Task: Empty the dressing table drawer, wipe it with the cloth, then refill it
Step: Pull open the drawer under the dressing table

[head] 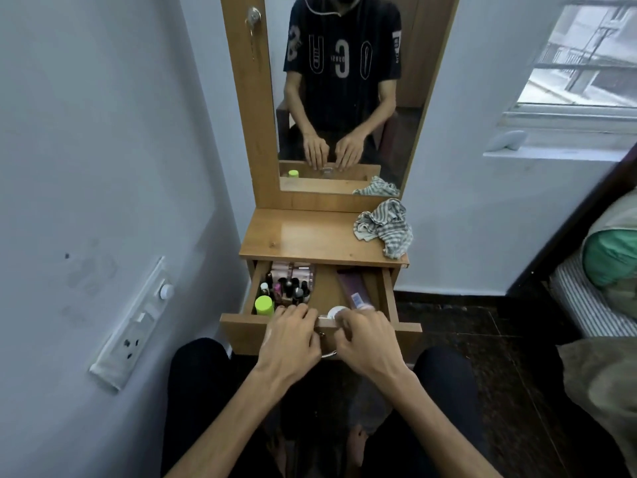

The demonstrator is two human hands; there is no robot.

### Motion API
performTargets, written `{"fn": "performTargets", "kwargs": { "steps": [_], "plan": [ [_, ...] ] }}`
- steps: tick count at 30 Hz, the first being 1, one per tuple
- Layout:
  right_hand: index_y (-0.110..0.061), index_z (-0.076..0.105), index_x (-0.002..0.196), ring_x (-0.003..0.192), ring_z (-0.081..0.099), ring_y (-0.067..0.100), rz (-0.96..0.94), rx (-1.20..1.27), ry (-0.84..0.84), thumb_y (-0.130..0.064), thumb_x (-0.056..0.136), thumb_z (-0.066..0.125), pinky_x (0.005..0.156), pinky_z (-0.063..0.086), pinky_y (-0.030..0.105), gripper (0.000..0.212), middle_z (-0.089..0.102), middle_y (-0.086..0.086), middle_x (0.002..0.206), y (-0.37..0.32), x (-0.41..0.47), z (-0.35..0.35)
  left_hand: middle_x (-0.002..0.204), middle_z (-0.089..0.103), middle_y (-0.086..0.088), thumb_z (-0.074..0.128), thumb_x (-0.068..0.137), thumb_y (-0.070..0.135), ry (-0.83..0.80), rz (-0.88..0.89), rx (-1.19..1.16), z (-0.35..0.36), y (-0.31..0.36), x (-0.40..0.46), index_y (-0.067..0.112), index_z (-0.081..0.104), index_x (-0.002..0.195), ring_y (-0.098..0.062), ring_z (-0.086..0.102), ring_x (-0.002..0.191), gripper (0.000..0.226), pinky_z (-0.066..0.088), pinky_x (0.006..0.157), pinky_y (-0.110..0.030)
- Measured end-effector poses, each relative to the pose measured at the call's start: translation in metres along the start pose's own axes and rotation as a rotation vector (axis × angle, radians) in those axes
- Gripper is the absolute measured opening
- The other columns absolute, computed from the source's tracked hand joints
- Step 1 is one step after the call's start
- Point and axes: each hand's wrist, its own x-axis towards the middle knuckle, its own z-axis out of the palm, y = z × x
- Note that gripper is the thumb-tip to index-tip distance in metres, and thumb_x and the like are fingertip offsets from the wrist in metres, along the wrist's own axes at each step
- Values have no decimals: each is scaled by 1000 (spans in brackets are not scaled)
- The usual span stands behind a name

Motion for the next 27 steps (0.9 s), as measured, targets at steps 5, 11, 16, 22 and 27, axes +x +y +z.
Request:
{"fn": "performTargets", "kwargs": {
  "steps": [5,11,16,22,27],
  "plan": [
    [-23,76,96,80,68,20,43,5,-104,-31,89,51,80,56,35,27,76,-2,87,-6,-17,-5,90,69,2,48,80,26,25,2,9,-4,7,-22,21,65,90,-18,65,85,20,51,81,-35],
    [-27,76,107,89,68,18,52,9,-226,-33,93,55,77,54,30,27,75,-3,98,-4,-27,-11,82,69,2,43,85,31,14,1,9,-13,13,-36,20,66,85,-18,64,74,25,51,72,-34],
    [-29,78,104,88,69,17,60,-9,-282,-35,90,56,74,51,29,26,76,-6,96,-5,-28,-15,82,69,0,41,88,32,-46,-11,6,-16,17,-42,19,64,85,-22,65,75,27,52,70,-38],
    [-28,80,99,75,61,12,109,-12,-324,-37,90,62,68,43,23,23,77,-8,91,-2,-19,-16,78,69,3,41,86,34,-45,-42,-32,-17,17,-43,21,65,82,-17,64,67,27,47,60,-32],
    [-21,81,98,73,72,8,212,161,-491,-28,93,67,68,59,20,17,76,-11,87,7,14,-6,72,68,4,35,86,38,-75,-98,-53,-20,14,-32,23,63,82,-17,63,65,32,40,57,-31]
  ]
}}
